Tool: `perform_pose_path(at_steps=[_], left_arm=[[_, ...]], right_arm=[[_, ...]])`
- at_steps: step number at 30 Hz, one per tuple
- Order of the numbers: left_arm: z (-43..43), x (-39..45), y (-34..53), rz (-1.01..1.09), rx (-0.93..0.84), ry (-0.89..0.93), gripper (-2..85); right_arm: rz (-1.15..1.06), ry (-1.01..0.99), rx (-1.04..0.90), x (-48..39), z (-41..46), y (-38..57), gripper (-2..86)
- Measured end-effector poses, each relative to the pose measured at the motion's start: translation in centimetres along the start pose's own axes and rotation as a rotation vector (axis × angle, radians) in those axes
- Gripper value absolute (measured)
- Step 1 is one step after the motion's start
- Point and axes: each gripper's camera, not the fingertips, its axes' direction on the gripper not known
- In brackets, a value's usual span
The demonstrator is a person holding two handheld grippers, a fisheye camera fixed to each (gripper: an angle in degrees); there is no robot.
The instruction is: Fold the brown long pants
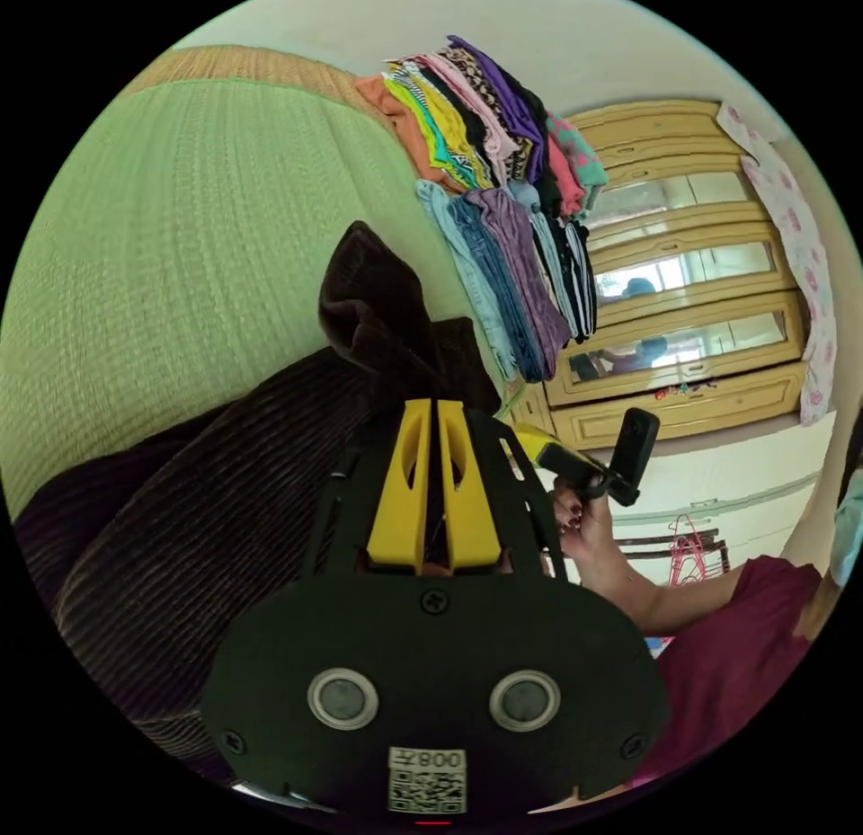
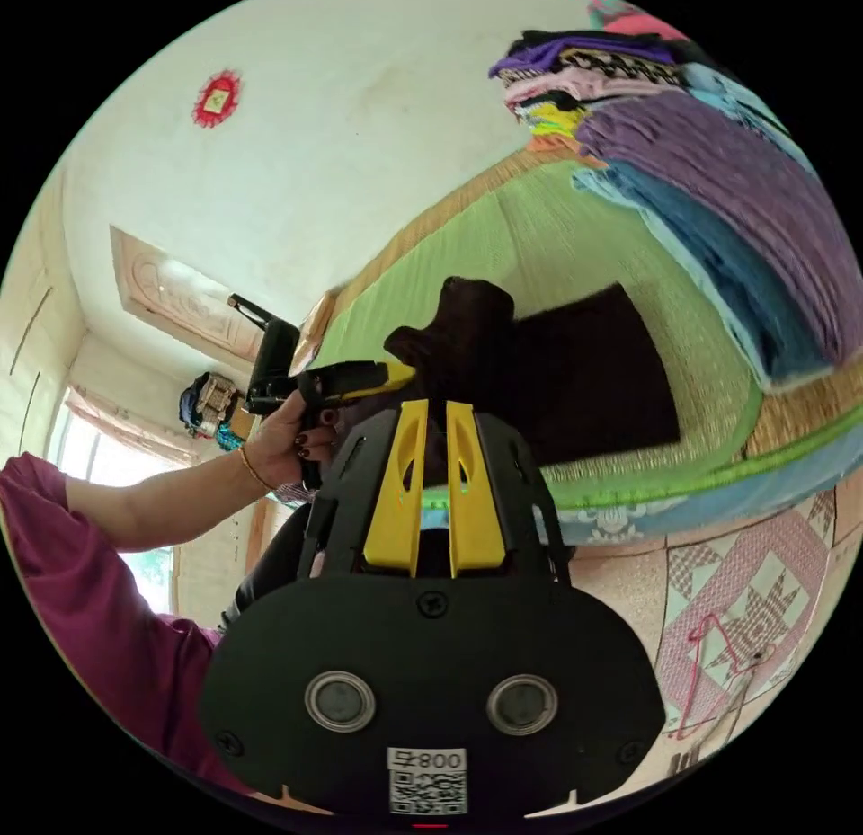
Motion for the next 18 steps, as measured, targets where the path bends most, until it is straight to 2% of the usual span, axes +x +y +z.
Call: perform_pose_path(at_steps=[6, 11, 15, 18], left_arm=[[2.0, 9.0, -3.9, 0.251, -0.111, -0.112, 1.1], [4.4, 15.5, -6.3, 0.417, -0.201, -0.187, 1.2], [4.2, 17.9, -7.3, 0.451, -0.216, -0.201, 1.3], [1.5, 18.5, -7.6, 0.423, -0.147, -0.15, 2.1]], right_arm=[[-0.16, 0.079, -0.036, -4.2, -0.2, -4.3, 10.5], [-0.199, 0.158, -0.114, -4.6, 0.4, -4.9, 8.7], [-0.16, 0.226, -0.103, -3.8, -0.3, -4.1, 4.9], [-0.152, 0.218, -0.069, -3.6, -1.3, -2.5, 4.4]])
